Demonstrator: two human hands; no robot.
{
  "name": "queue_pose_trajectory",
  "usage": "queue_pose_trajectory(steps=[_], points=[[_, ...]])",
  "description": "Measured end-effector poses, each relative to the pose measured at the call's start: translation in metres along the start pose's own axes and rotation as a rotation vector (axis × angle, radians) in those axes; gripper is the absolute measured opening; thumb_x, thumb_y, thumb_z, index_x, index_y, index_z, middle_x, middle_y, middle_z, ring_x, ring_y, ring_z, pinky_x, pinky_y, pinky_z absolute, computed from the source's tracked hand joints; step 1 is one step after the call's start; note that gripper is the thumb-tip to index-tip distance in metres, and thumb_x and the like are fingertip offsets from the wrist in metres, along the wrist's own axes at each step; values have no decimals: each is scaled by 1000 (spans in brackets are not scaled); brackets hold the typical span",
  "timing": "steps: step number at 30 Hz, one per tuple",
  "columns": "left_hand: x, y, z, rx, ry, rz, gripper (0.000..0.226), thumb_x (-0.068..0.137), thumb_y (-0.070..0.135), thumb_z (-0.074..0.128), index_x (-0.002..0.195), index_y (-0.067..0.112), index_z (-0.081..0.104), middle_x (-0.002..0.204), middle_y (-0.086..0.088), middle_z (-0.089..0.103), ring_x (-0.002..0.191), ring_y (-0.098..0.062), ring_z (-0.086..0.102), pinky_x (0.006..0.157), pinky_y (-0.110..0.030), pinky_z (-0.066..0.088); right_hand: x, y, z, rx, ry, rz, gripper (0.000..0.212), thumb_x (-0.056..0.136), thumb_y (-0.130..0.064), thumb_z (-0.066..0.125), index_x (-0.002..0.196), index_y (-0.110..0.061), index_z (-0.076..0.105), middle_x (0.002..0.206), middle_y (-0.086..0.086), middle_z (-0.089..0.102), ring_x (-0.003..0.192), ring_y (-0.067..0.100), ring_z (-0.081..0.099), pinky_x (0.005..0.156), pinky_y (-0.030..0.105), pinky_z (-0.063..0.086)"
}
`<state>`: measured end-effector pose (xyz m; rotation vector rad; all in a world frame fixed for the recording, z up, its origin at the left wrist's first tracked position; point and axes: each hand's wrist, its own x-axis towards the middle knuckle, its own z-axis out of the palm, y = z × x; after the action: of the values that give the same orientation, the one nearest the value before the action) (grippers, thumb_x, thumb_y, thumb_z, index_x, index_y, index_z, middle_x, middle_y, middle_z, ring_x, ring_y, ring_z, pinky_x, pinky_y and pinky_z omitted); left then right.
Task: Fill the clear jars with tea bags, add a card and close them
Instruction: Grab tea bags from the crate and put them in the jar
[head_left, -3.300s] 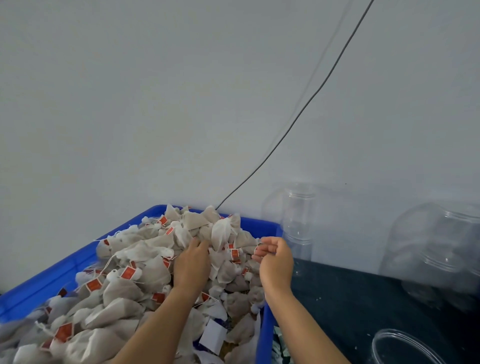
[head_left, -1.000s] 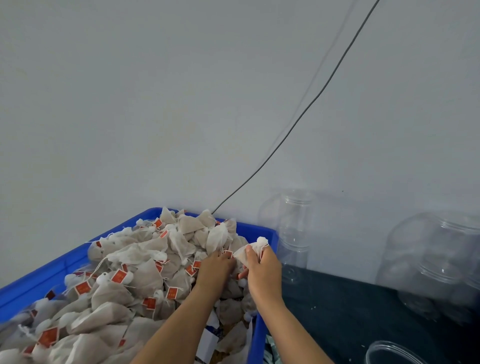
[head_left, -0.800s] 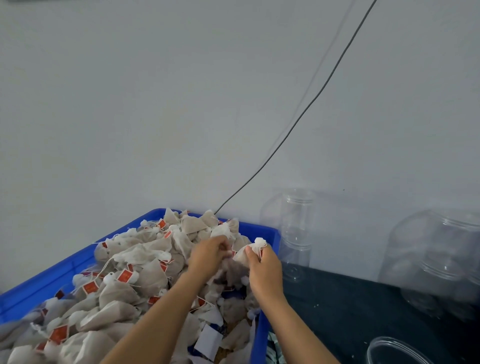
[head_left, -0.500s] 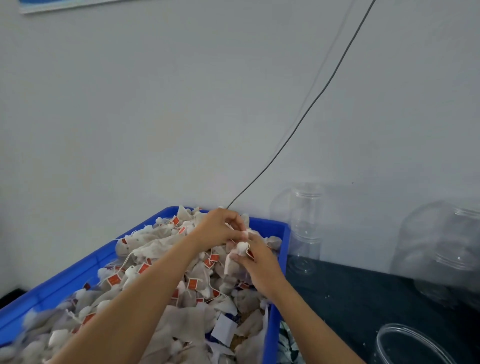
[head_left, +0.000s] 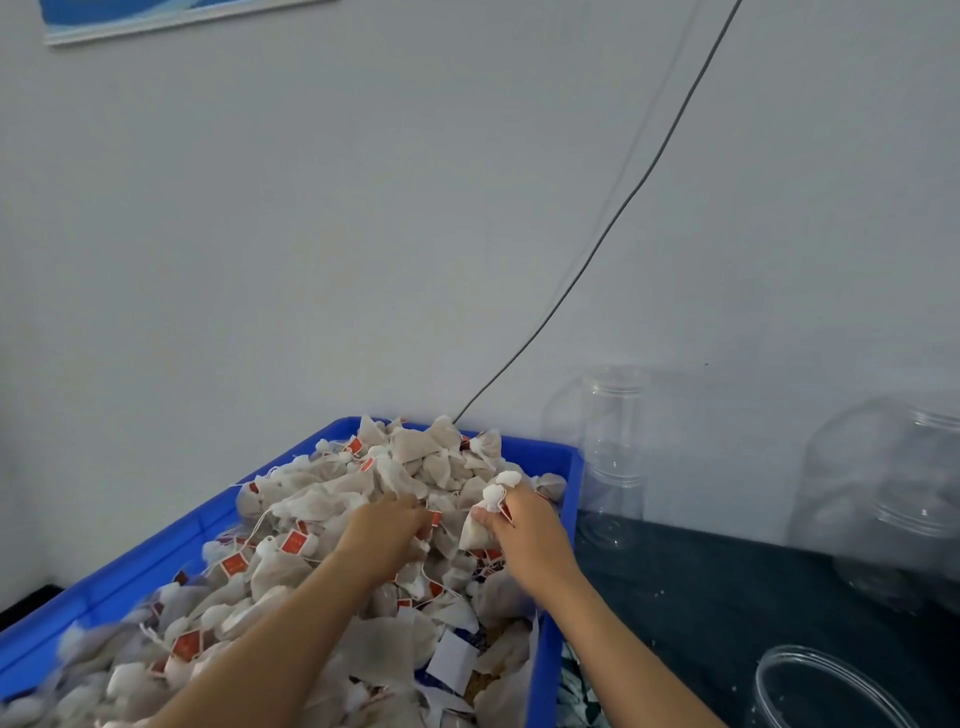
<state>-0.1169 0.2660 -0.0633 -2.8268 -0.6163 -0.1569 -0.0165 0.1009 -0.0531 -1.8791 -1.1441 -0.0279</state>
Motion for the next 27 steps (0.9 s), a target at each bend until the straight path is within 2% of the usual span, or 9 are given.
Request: queue_pose_trajectory(steps=[4, 8, 11, 13, 16, 18, 21, 23, 27], points=[[7, 14, 10, 157, 66, -56, 52, 87, 50, 62, 130, 22, 50, 124, -1, 59, 110, -21, 58, 87, -32, 48, 0, 3, 1, 33, 42, 13, 10, 96, -34, 55, 98, -31, 46, 85, -18, 49, 79, -5, 51, 60, 9, 38], [12, 23, 13, 260, 92, -97, 31, 93, 30, 61, 120, 16, 57, 111, -3, 66, 99, -19, 64, 85, -31, 51, 1, 6, 3, 91, 74, 23, 11, 96, -31, 56, 100, -29, 47, 84, -20, 49, 79, -3, 52, 62, 8, 41], [12, 17, 14, 215, 154, -141, 23, 99, 28, 51, 117, 19, 60, 105, 1, 68, 93, -15, 65, 80, -27, 51, 2, 4, 2, 151, 107, 11, 12, 95, -31, 57, 103, -28, 48, 85, -18, 51, 80, -1, 55, 66, 7, 43], [10, 11, 7, 89, 234, -211, 21, 98, 32, 48, 113, 23, 60, 97, 5, 67, 86, -12, 64, 73, -23, 48, 2, 3, 2, 202, 137, -14, 14, 95, -30, 57, 107, -27, 51, 90, -14, 54, 86, 3, 57, 73, 12, 46], [9, 1, -17, -273, 468, -324, 13, 92, 37, 57, 101, 29, 61, 84, 10, 65, 72, -6, 59, 60, -19, 41, 1, -2, -1, 295, 159, -46, 16, 94, -30, 58, 104, -38, 49, 100, -11, 57, 96, 7, 57, 84, 19, 49], [6, -3, -37, -510, 539, -322, 10, 87, 36, 63, 94, 29, 63, 81, 12, 67, 72, -5, 60, 59, -20, 43, 1, -5, -3, 365, 148, -50, 17, 94, -29, 59, 107, -37, 52, 104, -9, 59, 99, 7, 57, 87, 22, 49], [3, 0, -61, -804, 529, -271, 5, 82, 33, 69, 84, 31, 66, 80, 15, 70, 77, -1, 65, 67, -23, 49, 1, -9, -3, 438, 86, -27, 27, 94, -27, 60, 120, -22, 57, 114, 0, 61, 107, 13, 58, 92, 32, 51], [3, 4, -73, -971, 499, -222, 8, 82, 31, 71, 79, 34, 64, 73, 15, 71, 71, 1, 66, 63, -18, 47, 0, -11, -3, 470, 58, -30, 30, 94, -26, 60, 123, -22, 55, 114, 2, 63, 107, 15, 61, 90, 32, 54], [5, 13, -83, -1186, 293, -42, 5, 84, 24, 73, 86, 24, 69, 70, 7, 73, 61, -7, 68, 61, -17, 51, 0, -13, -3, 504, -40, 1, 26, 93, -22, 62, 118, -24, 55, 110, 1, 65, 103, 15, 63, 91, 33, 55]])
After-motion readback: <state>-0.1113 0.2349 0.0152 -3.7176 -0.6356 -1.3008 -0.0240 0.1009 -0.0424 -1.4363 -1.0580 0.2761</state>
